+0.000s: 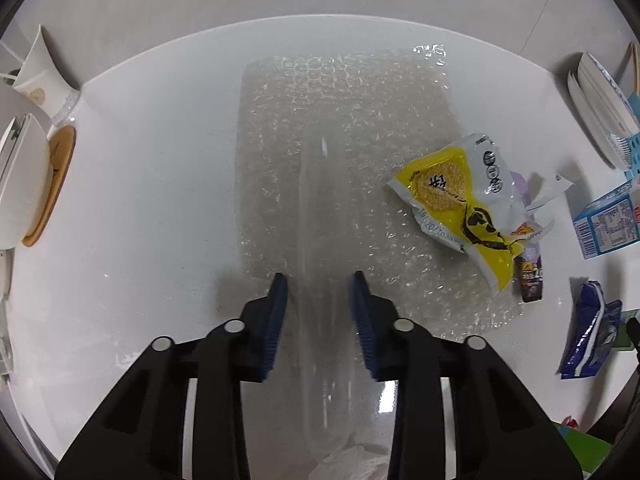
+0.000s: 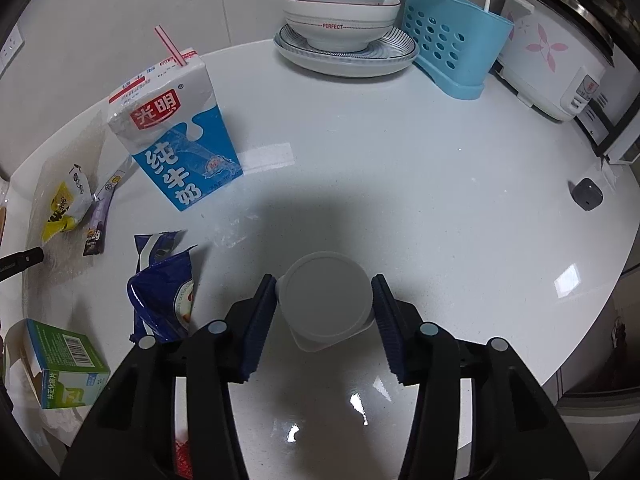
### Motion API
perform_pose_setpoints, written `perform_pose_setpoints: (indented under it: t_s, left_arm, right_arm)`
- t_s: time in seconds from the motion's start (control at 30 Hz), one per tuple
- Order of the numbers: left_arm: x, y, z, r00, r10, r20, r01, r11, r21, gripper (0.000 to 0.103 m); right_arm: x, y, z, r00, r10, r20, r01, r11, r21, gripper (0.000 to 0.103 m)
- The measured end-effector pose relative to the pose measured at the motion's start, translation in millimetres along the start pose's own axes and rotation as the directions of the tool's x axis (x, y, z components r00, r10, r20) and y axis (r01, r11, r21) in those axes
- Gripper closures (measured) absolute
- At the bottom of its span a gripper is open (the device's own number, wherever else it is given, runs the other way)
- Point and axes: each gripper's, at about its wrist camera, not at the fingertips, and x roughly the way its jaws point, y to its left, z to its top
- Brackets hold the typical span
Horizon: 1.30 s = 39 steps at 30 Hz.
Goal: Collect trash
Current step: 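Reach the right tool to the clear plastic cup and close on it, then lift the clear cup with the right tool while the left tool grasps a clear plastic strip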
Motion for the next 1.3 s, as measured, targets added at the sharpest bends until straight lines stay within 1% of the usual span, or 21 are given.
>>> perform_pose_setpoints:
  t_s: [0.1, 0.2, 0.27, 0.33, 0.37, 0.4, 0.47, 0.57, 0.6, 0.67, 0.73, 0.83, 1.03, 1.17, 1.27, 1.3]
  left_arm:
    - [-5, 2, 3, 1.0, -0.019, 0.007, 0.019, 1.0, -0.005, 0.075]
    - [-12, 7, 1, 0.999, -0.051, 0.018, 0.051, 0.999, -0.008, 0.075]
    - [-15, 12, 0, 0.996, -0.088, 0.029, 0.089, 0.996, -0.012, 0.075]
    - [-17, 17, 0, 0.994, -0.1, 0.034, 0.1, 0.995, -0.012, 0.076]
    - [-28, 14, -7, 0.993, -0.11, 0.039, 0.111, 0.994, -0.013, 0.076]
    - [-31, 15, -9, 0.991, -0.123, 0.05, 0.124, 0.992, -0.012, 0.075]
    - [-32, 18, -13, 0.991, -0.118, 0.058, 0.119, 0.993, -0.004, 0.073]
    - [-26, 12, -14, 0.995, -0.072, 0.07, 0.072, 0.997, 0.006, 0.071]
    - [-26, 18, -18, 0.996, -0.06, 0.07, 0.059, 0.998, 0.011, 0.071]
    - [-21, 19, -21, 0.997, -0.034, 0.063, 0.033, 0.999, 0.016, 0.07]
    - [-18, 22, -22, 0.998, -0.025, 0.056, 0.024, 1.0, 0.011, 0.071]
    - [-20, 23, -23, 0.998, -0.012, 0.059, 0.012, 1.0, 0.006, 0.076]
    - [-35, 32, -31, 0.996, -0.052, 0.079, 0.053, 0.998, -0.013, 0.077]
    - [-50, 36, -33, 0.99, -0.091, 0.112, 0.092, 0.996, -0.006, 0.077]
    - [-59, 39, -36, 0.982, -0.134, 0.13, 0.136, 0.991, -0.004, 0.077]
    - [-62, 35, -38, 0.983, -0.126, 0.134, 0.127, 0.992, -0.002, 0.077]
  right_arm:
    - [-6, 1, -2, 1.0, -0.004, 0.012, 0.004, 1.0, 0.001, 0.057]
    - [-12, 1, -5, 1.0, -0.011, 0.019, 0.011, 1.0, 0.001, 0.056]
    - [-15, 1, -7, 1.0, -0.016, 0.02, 0.016, 1.0, 0.006, 0.056]
    - [-19, 1, -8, 1.0, -0.019, 0.025, 0.019, 1.0, 0.012, 0.057]
    - [-22, 1, -9, 0.999, -0.021, 0.027, 0.02, 1.0, 0.015, 0.057]
    - [-25, 1, -11, 0.999, -0.021, 0.03, 0.02, 1.0, 0.018, 0.057]
    - [-30, 0, -12, 0.999, -0.016, 0.037, 0.015, 1.0, 0.02, 0.057]
    - [-36, 1, -15, 0.999, -0.007, 0.048, 0.006, 1.0, 0.015, 0.056]
    - [-38, 2, -16, 0.999, -0.003, 0.05, 0.002, 1.0, 0.008, 0.057]
    - [-41, 4, -16, 0.998, 0.004, 0.056, -0.004, 1.0, -0.004, 0.057]
    - [-44, 6, -16, 0.998, 0.009, 0.065, -0.008, 1.0, -0.01, 0.057]
    - [-49, 7, -17, 0.997, 0.02, 0.074, -0.019, 1.0, -0.013, 0.057]
    - [-52, 8, -20, 0.997, 0.02, 0.076, -0.018, 1.0, -0.024, 0.057]
    - [-53, 8, -21, 0.997, 0.018, 0.076, -0.016, 1.0, -0.021, 0.057]
    - [-56, 7, -21, 0.997, 0.025, 0.075, -0.023, 1.0, -0.02, 0.057]
    - [-57, 7, -21, 0.997, 0.03, 0.078, -0.029, 0.999, -0.024, 0.057]
